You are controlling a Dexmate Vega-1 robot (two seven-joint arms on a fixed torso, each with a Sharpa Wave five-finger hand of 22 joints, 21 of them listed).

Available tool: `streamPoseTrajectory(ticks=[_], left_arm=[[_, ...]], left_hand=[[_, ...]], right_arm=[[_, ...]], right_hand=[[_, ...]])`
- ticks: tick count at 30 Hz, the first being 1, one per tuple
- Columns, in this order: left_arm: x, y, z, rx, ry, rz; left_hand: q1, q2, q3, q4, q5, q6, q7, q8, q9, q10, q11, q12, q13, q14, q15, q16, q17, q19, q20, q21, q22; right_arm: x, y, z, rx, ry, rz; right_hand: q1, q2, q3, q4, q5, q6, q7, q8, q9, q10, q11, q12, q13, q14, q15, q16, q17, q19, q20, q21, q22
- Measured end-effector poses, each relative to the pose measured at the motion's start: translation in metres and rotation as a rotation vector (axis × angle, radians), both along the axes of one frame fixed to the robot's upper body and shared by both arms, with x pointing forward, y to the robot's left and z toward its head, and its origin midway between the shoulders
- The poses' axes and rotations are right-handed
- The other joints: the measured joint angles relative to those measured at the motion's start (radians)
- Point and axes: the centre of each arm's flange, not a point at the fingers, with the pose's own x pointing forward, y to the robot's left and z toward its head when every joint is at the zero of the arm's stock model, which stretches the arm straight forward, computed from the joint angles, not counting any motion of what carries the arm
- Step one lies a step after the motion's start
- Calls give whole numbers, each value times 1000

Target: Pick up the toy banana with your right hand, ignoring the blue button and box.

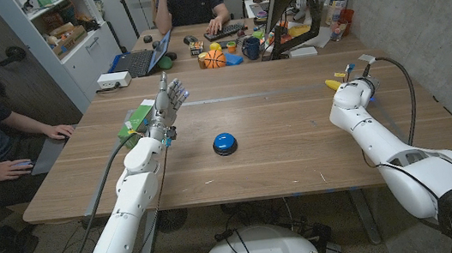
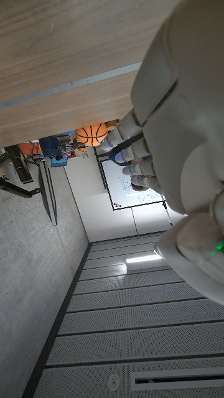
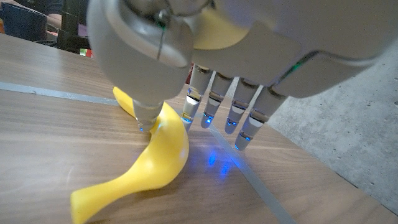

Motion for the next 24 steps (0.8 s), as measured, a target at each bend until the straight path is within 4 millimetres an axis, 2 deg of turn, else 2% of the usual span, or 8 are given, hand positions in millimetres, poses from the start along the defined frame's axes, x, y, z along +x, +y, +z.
streamPoseTrajectory(ticks=[6, 24], left_arm=[[1, -1, 1, 1, 0, 0], [8, -2, -1, -1, 15, 0]], left_hand=[[0, 0, 0, 0, 0, 0, 0, 0, 0, 0, 0, 0, 0, 0, 0, 0, 0, 0, 0, 0, 0], [0, 0, 0, 0, 0, 0, 0, 0, 0, 0, 0, 0, 0, 0, 0, 0, 0, 0, 0, 0, 0]], right_arm=[[0, 1, 0, -15, -25, -11], [-8, 2, 12, -45, -87, -23]], right_hand=[[28, 3, 14, 3, 4, 34, 35, 21, 5, 30, -20, 8, 0, 24, 0, 0, 0, 18, -11, 8, 0], [46, 1, 15, 4, 4, 34, 35, 25, 5, 38, -18, 8, 0, 29, -5, 0, 0, 19, -9, 8, 0]])
